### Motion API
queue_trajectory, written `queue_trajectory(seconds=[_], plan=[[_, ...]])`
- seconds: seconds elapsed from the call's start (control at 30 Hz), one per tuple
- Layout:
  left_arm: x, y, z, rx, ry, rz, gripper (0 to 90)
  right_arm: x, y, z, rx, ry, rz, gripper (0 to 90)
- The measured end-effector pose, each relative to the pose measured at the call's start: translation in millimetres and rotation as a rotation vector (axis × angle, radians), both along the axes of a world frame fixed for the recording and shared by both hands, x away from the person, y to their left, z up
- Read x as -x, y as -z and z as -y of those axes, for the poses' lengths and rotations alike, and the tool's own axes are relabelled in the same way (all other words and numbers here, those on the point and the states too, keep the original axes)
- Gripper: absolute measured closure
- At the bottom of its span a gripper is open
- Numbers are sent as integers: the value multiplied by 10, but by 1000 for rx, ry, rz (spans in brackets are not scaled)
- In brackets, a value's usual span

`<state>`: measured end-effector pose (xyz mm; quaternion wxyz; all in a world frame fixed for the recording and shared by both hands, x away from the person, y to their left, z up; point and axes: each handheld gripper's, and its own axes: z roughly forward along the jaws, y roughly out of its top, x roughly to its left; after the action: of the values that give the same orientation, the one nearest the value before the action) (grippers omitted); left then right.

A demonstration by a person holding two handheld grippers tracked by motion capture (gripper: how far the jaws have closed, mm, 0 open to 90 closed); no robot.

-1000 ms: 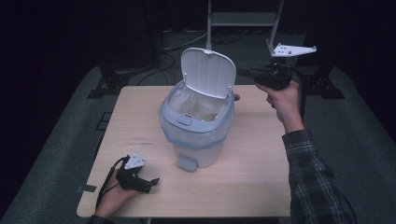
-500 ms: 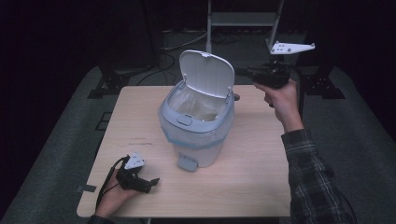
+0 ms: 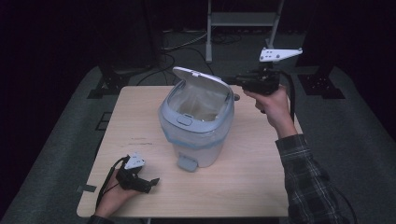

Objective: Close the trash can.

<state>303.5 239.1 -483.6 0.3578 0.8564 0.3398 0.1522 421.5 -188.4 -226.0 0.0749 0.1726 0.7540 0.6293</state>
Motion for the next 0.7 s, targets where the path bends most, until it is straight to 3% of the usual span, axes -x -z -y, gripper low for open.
queue_trajectory(seconds=[0.7], plan=[[0, 0, 0, 0, 0, 0, 2, 167, 156, -339, 54, -68, 0, 900]])
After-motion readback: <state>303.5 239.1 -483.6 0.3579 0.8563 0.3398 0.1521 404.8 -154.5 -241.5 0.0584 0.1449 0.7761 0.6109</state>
